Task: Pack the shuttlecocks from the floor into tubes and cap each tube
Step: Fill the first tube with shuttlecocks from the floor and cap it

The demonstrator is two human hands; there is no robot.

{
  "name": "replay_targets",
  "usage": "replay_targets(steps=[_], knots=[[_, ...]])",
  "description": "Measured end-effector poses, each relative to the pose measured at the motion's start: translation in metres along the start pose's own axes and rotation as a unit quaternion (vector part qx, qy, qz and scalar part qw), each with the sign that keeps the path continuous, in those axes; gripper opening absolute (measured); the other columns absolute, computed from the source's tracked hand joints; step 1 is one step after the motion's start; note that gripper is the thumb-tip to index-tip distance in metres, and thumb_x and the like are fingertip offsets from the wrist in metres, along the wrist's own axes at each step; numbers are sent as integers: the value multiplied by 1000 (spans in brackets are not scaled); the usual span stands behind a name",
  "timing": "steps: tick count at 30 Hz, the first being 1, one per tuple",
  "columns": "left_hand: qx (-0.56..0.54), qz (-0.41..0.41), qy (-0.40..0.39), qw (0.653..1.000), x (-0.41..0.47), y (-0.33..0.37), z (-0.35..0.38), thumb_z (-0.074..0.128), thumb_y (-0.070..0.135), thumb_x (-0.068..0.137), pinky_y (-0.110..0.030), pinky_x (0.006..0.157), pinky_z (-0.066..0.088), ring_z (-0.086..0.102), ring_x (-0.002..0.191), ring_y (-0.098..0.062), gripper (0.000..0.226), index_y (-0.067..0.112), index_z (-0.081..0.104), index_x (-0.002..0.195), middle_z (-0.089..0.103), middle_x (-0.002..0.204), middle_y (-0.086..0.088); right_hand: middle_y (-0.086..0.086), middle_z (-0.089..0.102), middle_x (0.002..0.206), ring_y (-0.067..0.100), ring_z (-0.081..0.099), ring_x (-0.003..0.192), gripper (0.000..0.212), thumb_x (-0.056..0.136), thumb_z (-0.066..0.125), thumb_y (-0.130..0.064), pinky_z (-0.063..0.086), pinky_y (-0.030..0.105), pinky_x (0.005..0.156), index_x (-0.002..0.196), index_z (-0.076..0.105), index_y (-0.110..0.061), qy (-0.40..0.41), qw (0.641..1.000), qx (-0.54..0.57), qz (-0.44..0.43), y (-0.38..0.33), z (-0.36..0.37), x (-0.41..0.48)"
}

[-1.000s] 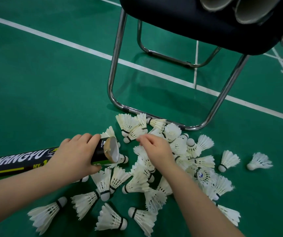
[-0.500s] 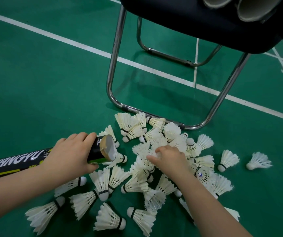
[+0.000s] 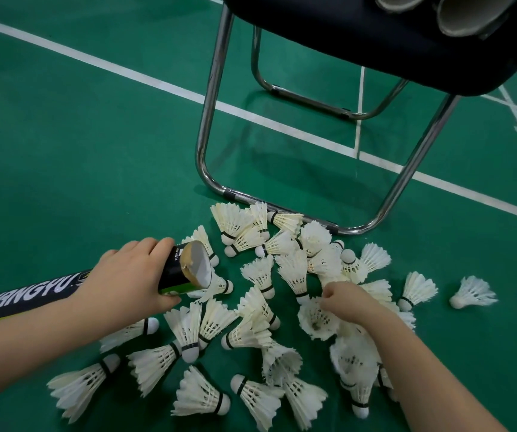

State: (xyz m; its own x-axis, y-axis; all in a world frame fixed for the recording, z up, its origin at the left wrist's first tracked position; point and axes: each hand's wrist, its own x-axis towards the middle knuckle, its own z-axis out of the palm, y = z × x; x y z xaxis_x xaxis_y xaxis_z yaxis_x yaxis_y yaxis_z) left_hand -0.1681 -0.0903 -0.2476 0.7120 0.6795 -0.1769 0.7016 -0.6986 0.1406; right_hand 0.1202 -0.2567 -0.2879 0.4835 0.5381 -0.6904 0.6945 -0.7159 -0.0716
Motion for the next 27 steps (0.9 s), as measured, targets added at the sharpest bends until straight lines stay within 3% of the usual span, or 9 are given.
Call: replay_targets(steps=[3, 6, 9, 12, 15, 18, 20, 24, 27], knots=[[-5, 5, 8, 1000, 2, 1, 1, 62, 61, 67, -29, 72, 40, 45, 85, -14, 68, 26, 41, 120, 52, 100, 7, -4, 55, 80, 7, 48, 67, 7, 94, 48, -21, 36, 20, 56, 90, 53, -20, 80, 987, 136, -45, -2, 1, -2], [4, 7, 9, 1000, 4, 2, 0, 61, 62, 68, -28, 71, 41, 40, 82, -12, 67, 28, 38, 121, 51, 100, 9, -3, 50, 72, 12, 46, 64, 10, 92, 50, -21, 39, 26, 60, 82, 48, -24, 136, 950, 278, -48, -17, -2, -3], [3, 7, 2, 1000, 4, 2, -1, 60, 63, 68, -28, 74, 44, 44, 85, -12, 67, 28, 37, 120, 50, 100, 9, 0, 47, 69, 13, 44, 61, 13, 92, 49, -15, 47, 33, 70, 82, 52, -22, 106, 870, 481, -43, -41, -8, -10], [9, 6, -11, 1000, 3, 6, -2, 58, 64, 69, -28, 78, 44, 47, 92, -13, 67, 29, 35, 121, 49, 104, 9, 7, 63, 85, 14, 54, 68, 15, 94, 47, -9, 48, 26, 64, 97, 60, -17, 47, 816, 572, -77, -73, -13, -24], [-1, 12, -11, 1000, 4, 11, -2, 60, 62, 69, -30, 80, 44, 48, 96, -15, 70, 27, 35, 124, 50, 106, 7, 5, 66, 93, 12, 59, 71, 17, 93, 49, -9, 49, 22, 60, 108, 57, -11, 12, 804, 581, -121, -105, -9, -39], [-9, 20, -2, 1000, 3, 15, -3, 60, 63, 69, -30, 80, 43, 49, 96, -15, 73, 26, 35, 126, 50, 107, 7, -1, 63, 96, 13, 58, 72, 25, 91, 56, -21, 45, 22, 60, 114, 50, -15, 55, 861, 481, -158, -133, 0, -51], [-12, 22, 4, 1000, 3, 16, -4, 60, 63, 68, -30, 81, 43, 49, 97, -15, 74, 27, 34, 128, 50, 108, 8, -9, 53, 102, 7, 53, 82, 30, 89, 58, -32, 39, 14, 63, 114, 45, -22, 133, 886, 412, -165, -144, 7, -58], [-26, 22, 12, 999, 1, 15, -7, 63, 62, 66, -30, 81, 43, 48, 94, -14, 75, 27, 36, 127, 51, 106, 8, -10, 43, 108, 4, 41, 99, 28, 90, 56, -32, 33, 12, 79, 113, 46, -20, 303, 845, 378, -227, -150, 25, -68], [-29, 26, 8, 999, 0, 13, -7, 64, 62, 65, -30, 79, 44, 48, 91, -13, 73, 28, 38, 124, 51, 103, 9, -12, 41, 108, 1, 38, 101, 34, 87, 60, -33, 32, 9, 87, 115, 47, -18, 346, 828, 371, -238, -147, 33, -69]])
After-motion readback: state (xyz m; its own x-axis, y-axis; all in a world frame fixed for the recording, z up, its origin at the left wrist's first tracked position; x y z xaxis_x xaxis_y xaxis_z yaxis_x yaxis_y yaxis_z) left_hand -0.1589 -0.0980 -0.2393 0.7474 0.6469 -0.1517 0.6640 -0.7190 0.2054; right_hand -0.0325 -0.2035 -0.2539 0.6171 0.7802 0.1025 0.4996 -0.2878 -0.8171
